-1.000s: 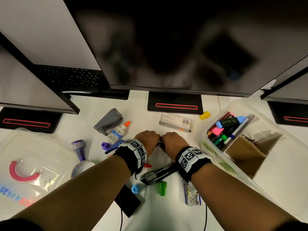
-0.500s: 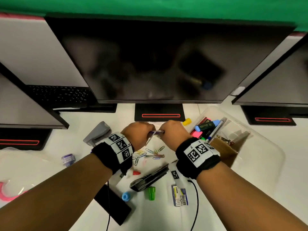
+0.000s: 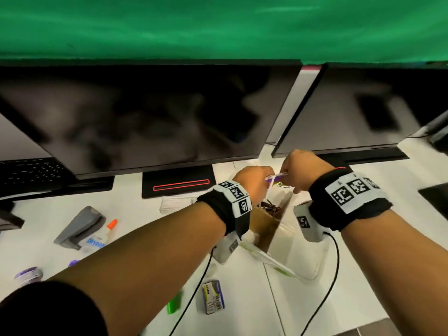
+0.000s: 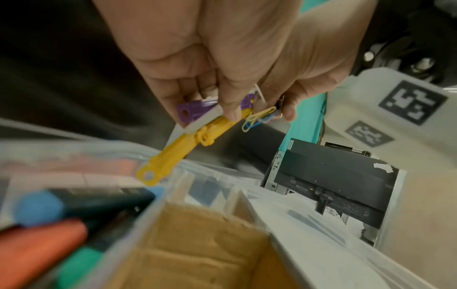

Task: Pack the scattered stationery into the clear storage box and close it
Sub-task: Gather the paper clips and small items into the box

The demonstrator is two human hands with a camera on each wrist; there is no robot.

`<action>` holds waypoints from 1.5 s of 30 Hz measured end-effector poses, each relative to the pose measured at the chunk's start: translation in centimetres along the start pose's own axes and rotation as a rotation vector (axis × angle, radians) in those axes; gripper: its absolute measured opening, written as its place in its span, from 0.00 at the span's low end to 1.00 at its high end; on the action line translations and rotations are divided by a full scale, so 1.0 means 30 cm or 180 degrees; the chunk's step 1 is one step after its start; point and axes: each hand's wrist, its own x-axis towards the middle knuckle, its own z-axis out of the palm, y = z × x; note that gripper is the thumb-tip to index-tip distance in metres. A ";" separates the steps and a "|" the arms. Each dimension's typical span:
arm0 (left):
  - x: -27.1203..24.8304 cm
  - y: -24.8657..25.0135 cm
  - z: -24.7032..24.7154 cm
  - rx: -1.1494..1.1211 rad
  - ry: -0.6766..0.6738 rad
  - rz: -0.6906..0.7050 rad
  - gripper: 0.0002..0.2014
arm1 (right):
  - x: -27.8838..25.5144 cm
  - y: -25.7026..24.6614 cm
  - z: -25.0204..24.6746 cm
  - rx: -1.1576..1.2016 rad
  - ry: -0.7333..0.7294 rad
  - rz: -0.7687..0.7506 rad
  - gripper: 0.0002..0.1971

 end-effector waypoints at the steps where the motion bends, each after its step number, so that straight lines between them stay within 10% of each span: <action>1: 0.018 0.008 0.027 -0.0139 -0.0011 -0.0055 0.09 | 0.010 0.016 0.006 -0.0078 -0.0006 0.0011 0.11; 13: 0.116 0.035 0.080 -0.0969 0.0382 -0.0257 0.06 | 0.081 0.043 -0.070 -0.0445 -0.0224 0.0272 0.13; 34: 0.067 -0.166 0.018 -0.1066 -0.0255 -0.0652 0.17 | 0.214 -0.029 0.123 -0.0306 -0.0434 0.0121 0.12; 45: -0.203 -0.489 -0.152 -0.0112 0.0150 -0.1159 0.11 | 0.129 -0.388 0.209 0.0764 -0.0265 -0.0648 0.13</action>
